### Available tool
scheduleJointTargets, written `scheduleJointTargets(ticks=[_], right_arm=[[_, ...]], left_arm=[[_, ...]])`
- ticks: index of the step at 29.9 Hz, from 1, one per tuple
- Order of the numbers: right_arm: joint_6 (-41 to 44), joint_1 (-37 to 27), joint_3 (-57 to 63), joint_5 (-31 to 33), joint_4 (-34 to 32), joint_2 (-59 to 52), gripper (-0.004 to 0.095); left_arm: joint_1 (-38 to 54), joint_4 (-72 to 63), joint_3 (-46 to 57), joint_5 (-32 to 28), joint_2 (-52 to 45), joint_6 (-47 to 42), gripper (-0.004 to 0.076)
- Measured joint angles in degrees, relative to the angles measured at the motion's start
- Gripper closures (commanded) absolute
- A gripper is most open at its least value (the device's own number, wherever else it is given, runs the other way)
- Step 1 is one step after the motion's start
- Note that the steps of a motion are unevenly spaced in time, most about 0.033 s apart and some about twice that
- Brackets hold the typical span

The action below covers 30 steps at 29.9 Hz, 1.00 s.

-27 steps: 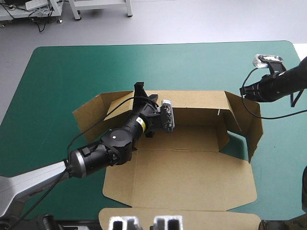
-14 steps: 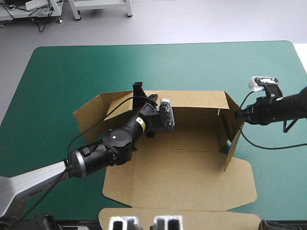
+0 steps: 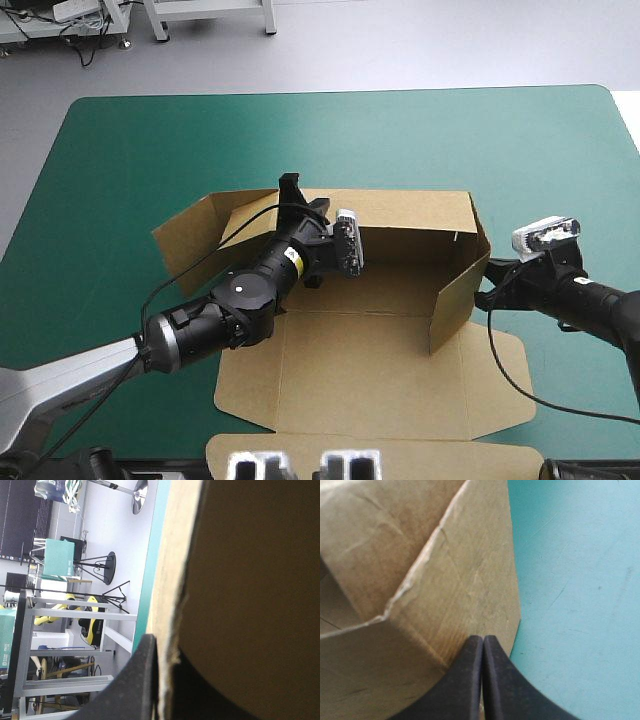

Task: Fold the box

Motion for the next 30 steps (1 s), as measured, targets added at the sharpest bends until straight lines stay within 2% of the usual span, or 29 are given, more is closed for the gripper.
scheduleJointTargets(ticks=[2,3,6,8,12,18,23,30], right_arm=[[-1.2,0.0,0.5,-0.7,-0.4,-0.3,0.0752],[-1.2,0.0,0.5,-1.1,-0.9,-0.4,0.0659],[-1.2,0.0,0.5,-1.6,-2.2,-0.5,0.0463],[-1.2,0.0,0.5,-1.3,-2.7,-0.5,0.0405],[-3.9,0.0,0.5,-0.2,-3.0,-0.5,0.0403],[-10.4,0.0,0.5,4.9,-4.1,-0.5,0.0402],[-14.7,0.0,0.5,2.8,-4.1,-0.5,0.0402],[-19.1,0.0,0.5,4.3,1.6,1.1,0.0402]], left_arm=[[0.0,0.1,0.0,0.0,0.1,0.0,0.0733],[0.0,0.1,0.0,0.0,0.2,0.0,0.0733],[0.0,0.4,0.0,0.0,0.5,0.0,0.0733],[0.0,0.7,0.0,0.0,0.7,0.0,0.0733],[0.0,1.0,0.0,0.0,0.7,0.0,0.0733],[0.0,1.5,0.0,0.3,1.0,0.0,0.0733],[0.0,2.4,0.0,0.3,1.1,0.0,0.0733],[0.0,3.0,0.0,0.2,1.2,-0.1,0.0733]])
